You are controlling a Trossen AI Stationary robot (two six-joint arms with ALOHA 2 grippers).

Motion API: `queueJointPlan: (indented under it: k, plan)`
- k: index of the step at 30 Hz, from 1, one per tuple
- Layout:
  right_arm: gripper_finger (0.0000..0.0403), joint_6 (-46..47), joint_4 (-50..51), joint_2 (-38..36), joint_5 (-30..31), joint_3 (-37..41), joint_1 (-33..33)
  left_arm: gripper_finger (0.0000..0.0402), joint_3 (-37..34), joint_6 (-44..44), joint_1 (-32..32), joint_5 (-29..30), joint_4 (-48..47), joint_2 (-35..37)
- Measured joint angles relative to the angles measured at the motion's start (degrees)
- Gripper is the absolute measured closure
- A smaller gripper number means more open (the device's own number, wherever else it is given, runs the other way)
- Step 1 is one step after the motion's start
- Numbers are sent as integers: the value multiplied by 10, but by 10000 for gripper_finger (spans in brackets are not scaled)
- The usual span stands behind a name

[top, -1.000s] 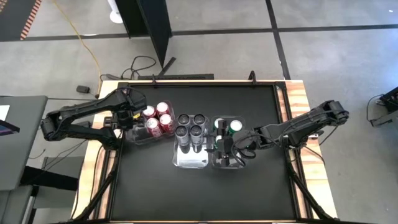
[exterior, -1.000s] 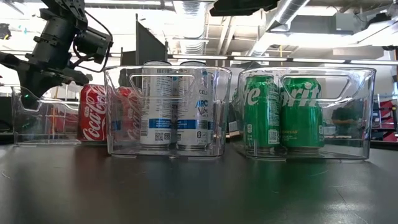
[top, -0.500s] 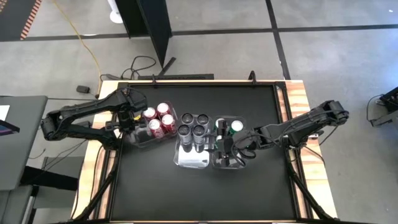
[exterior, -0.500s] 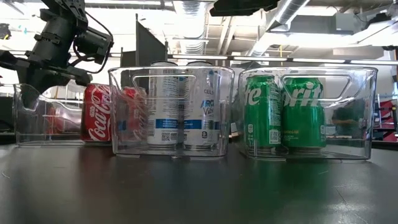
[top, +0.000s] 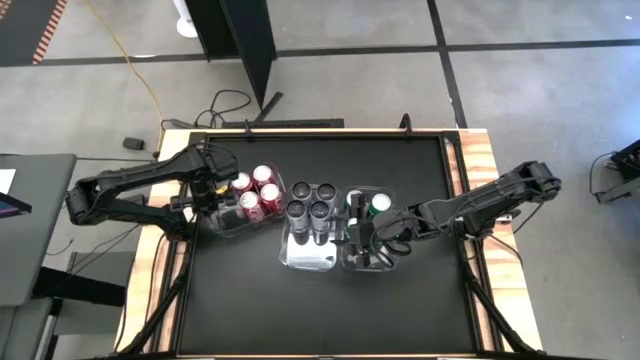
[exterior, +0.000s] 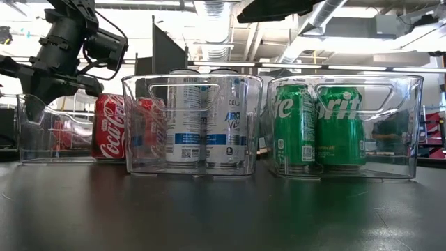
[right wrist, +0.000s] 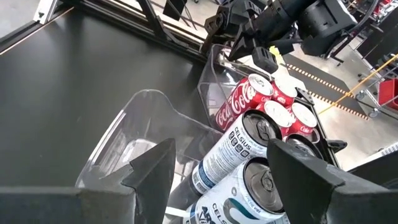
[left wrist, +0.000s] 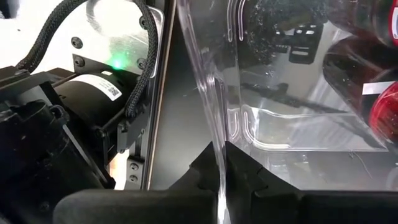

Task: Sort soda cans
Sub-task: Adjust the left transparent bin

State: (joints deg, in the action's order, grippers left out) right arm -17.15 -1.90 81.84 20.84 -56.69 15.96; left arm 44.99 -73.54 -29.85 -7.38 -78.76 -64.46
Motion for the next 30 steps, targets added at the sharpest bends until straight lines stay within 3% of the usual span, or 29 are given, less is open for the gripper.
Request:
queueJointPlan:
  k: [9,24,30]
  plan:
    - [133,2,0,0,0,0,0,369,0,28,1,47,1,0]
    - [133,11,-3,0,0,0,-8,242,2,70,1,124,7,0]
    - [133,13,-3,0,0,0,-11,219,22,107,1,149,-4,0]
